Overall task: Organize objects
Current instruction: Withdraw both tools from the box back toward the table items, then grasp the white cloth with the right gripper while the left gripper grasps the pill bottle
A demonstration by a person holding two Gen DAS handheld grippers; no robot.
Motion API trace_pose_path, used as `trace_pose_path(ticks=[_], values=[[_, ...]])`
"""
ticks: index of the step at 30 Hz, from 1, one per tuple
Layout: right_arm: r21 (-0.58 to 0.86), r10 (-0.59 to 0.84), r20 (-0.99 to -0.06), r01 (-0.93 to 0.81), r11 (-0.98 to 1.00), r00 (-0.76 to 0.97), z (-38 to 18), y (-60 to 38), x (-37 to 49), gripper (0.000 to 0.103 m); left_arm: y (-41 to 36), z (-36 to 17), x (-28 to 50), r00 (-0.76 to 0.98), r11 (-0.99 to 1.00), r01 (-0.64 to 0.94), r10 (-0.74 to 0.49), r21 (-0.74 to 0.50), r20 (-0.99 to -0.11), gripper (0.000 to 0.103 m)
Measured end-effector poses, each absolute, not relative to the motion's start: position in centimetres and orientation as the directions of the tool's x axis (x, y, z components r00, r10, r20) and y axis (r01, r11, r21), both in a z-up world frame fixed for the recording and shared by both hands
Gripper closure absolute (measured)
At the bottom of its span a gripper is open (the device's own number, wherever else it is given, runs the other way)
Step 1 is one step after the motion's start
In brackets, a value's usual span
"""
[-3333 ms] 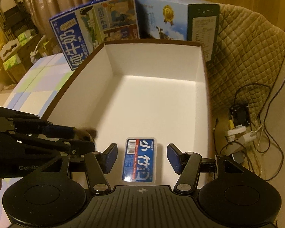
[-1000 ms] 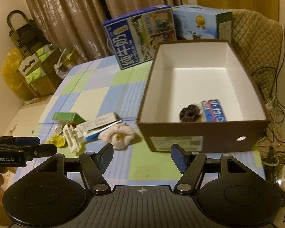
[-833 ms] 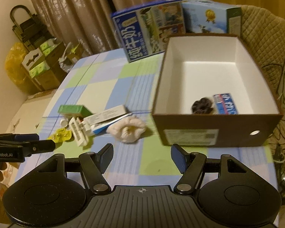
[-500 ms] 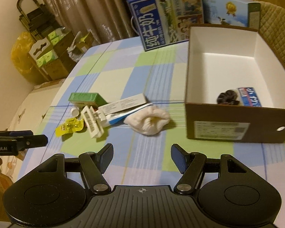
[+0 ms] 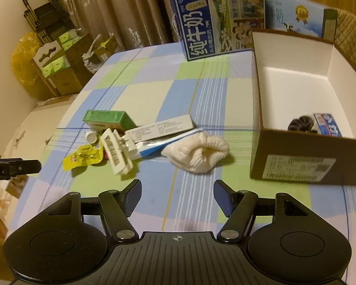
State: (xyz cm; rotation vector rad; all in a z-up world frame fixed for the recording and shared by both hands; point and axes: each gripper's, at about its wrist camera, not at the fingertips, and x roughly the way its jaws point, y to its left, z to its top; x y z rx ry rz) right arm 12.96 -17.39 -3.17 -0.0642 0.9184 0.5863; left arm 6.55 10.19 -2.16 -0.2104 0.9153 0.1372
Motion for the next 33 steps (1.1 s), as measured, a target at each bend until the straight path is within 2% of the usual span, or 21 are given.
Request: trace_pose_path(ticks=[12,23,29,33], values=[[0.092,0.438,-0.737,-0.565,0.820,0.515,-5.2,-14.3,16.7,0.039,12.5,-4.3,9.8,0.593,0.978,-0.183,0.031,-0.097,-0.805,0.019],[-0.034,0.339,-0.793,-0.592,0.805,0.507,-8.4,-10.9,19.4,0.038,13.9,-6.7,13.5,0.569,0.987,-0.142,0.017,-0.078,-0.822,0.019],[-0.150,0.273,-0.801,-0.621,0.770,0.533,-10.3,-9.5,19.9,0.038,14.2,-7.7,15.0,0.562,0.991,-0.107,-0.009,-0.084,-0.827,0.019],[-0.150,0.259,-0.818,-0.625,0.766,0.514,-11.3,-9.3,20.5,0.039,14.4,-8.3,15.9,0.556,0.992,-0.084,-0.031,-0.093,-0.831,0.019]])
